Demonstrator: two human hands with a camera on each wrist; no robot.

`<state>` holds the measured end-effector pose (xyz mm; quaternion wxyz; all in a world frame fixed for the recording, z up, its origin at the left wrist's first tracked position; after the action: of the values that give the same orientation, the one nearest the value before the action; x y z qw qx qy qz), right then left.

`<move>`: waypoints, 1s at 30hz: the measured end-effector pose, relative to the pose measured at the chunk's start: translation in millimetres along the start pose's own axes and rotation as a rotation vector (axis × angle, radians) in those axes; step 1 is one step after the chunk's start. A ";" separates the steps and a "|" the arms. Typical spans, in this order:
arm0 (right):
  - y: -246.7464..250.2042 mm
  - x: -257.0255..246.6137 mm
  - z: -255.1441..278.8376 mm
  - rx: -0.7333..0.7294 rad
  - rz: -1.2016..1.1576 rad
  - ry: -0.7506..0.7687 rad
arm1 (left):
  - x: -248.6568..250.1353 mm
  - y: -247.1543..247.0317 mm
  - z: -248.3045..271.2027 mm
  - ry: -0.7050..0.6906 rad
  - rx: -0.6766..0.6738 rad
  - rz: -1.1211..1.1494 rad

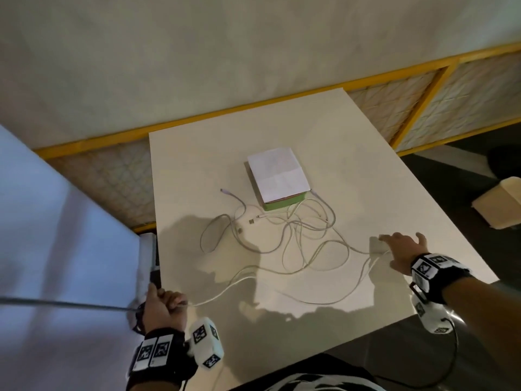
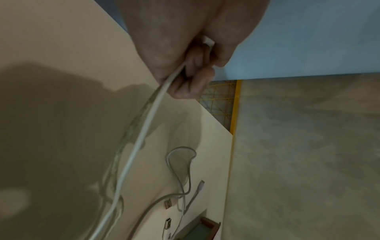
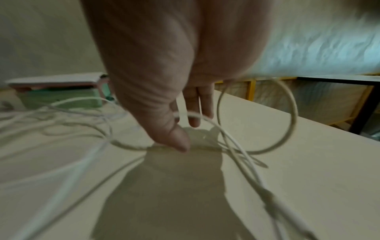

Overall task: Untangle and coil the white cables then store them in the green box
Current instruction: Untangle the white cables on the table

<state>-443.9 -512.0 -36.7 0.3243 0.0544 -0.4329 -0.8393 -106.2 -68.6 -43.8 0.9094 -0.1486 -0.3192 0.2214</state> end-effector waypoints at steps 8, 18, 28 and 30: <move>82.7 -147.7 6.6 0.339 -0.363 0.292 | 8.3 8.7 -11.7 0.129 -0.072 -0.079; 69.9 -220.1 -26.4 0.161 -0.283 -0.011 | 29.5 6.4 -15.7 0.204 -0.116 -0.261; 59.2 -119.9 -38.7 0.176 -0.792 -0.425 | 29.0 -3.6 -24.5 0.210 -0.096 -0.271; 57.2 -120.1 -39.8 0.172 -0.777 -0.431 | 26.4 -3.6 -24.5 0.209 -0.090 -0.275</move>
<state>-306.5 -492.2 -40.5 -0.1180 0.0635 -0.5064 -0.8518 -70.8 -61.7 -47.2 0.9517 -0.1665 -0.2499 0.0637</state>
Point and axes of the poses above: each hand's wrist, its own z-axis away from the middle knuckle, its own y-axis out of the back of the hand, x = y × z, the point moved 9 cm from there along -z, towards the middle knuckle, and after that the axes turned 2 degrees about -x, right-handed, at the moved point
